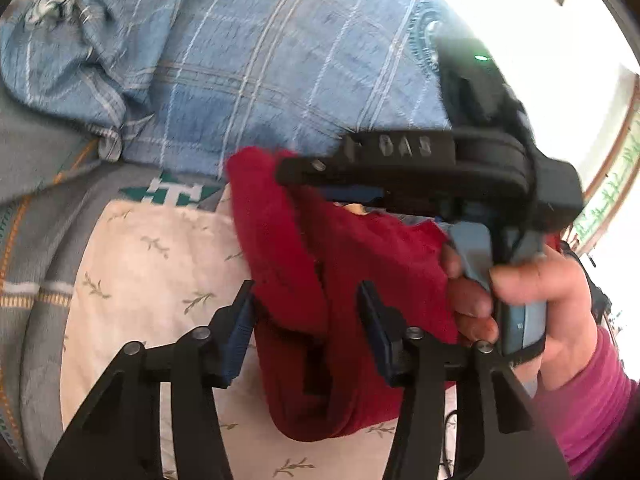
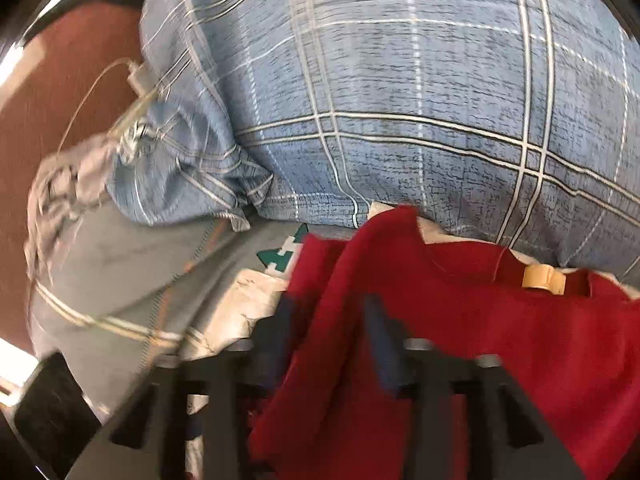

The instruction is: Fold small clothes

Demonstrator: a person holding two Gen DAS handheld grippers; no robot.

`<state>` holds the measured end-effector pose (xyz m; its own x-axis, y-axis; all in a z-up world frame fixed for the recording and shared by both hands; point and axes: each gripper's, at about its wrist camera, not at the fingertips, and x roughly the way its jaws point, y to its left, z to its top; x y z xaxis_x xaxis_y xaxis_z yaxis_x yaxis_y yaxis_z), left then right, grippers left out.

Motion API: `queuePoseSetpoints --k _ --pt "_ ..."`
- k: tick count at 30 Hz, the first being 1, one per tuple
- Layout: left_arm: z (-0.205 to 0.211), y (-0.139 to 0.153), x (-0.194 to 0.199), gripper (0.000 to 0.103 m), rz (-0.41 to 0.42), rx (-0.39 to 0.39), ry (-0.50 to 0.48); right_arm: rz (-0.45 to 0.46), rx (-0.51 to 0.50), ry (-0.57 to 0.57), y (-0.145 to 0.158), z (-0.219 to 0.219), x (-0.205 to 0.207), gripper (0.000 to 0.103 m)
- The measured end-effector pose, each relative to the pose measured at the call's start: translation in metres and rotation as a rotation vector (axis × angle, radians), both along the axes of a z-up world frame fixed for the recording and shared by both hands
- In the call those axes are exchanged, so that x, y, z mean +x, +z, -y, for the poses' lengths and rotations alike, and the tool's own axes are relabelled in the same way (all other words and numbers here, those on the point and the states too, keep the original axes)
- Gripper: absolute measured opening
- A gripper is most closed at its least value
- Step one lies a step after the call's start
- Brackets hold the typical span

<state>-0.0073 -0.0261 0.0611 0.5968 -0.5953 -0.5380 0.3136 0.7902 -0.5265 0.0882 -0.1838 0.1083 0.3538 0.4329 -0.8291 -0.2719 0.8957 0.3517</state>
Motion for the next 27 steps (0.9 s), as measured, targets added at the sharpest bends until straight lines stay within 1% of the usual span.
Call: queuePoseSetpoints --k 1,2,5,7,9,11,12,13,16,20,23,24,25,26,27 --pt "0.001 0.002 -0.002 0.049 0.009 0.006 -0.005 -0.006 -0.009 -0.011 0.001 0.0 0.002 0.079" --pt "0.002 0.003 -0.003 0.049 0.015 0.009 -0.007 -0.013 -0.019 -0.011 -0.004 -0.006 0.006 0.079" --pt "0.005 0.004 -0.004 0.049 0.019 0.029 -0.007 -0.065 -0.071 0.048 -0.016 -0.029 0.016 0.078" --pt "0.005 0.005 -0.005 0.049 0.019 0.033 -0.007 -0.085 -0.122 0.09 -0.026 -0.046 0.023 0.079" --pt "0.005 0.005 -0.005 0.049 0.018 0.042 -0.007 -0.095 -0.199 0.117 -0.037 -0.059 0.028 0.078" --pt "0.006 0.005 -0.005 0.049 0.015 0.059 -0.004 -0.083 -0.277 0.125 -0.045 -0.066 0.03 0.07" --pt "0.007 0.004 -0.005 0.049 0.012 0.069 0.0 -0.064 -0.304 0.124 -0.048 -0.066 0.028 0.057" --pt "0.007 0.003 -0.004 0.049 0.008 0.079 0.003 -0.053 -0.304 0.125 -0.048 -0.065 0.027 0.047" --pt "0.007 0.003 -0.005 0.049 -0.001 0.081 0.004 -0.007 -0.264 0.117 -0.044 -0.055 0.019 0.035" --pt "0.011 0.0 -0.004 0.052 -0.007 0.096 0.002 0.01 -0.221 0.103 -0.038 -0.045 0.016 0.032" --pt "0.015 -0.002 -0.006 0.058 -0.005 0.117 -0.002 0.019 -0.206 0.099 -0.036 -0.04 0.015 0.032" --pt "0.017 -0.002 -0.006 0.063 -0.008 0.124 -0.004 0.019 -0.2 0.097 -0.035 -0.039 0.014 0.032" --pt "0.018 -0.003 -0.007 0.071 -0.015 0.133 -0.004 0.019 -0.193 0.094 -0.035 -0.037 0.015 0.032" --pt "0.019 -0.004 -0.007 0.076 -0.021 0.135 -0.005 0.016 -0.184 0.09 -0.033 -0.033 0.015 0.032" --pt "0.02 -0.005 -0.008 0.084 -0.024 0.13 -0.007 0.011 -0.17 0.083 -0.031 -0.029 0.015 0.032"
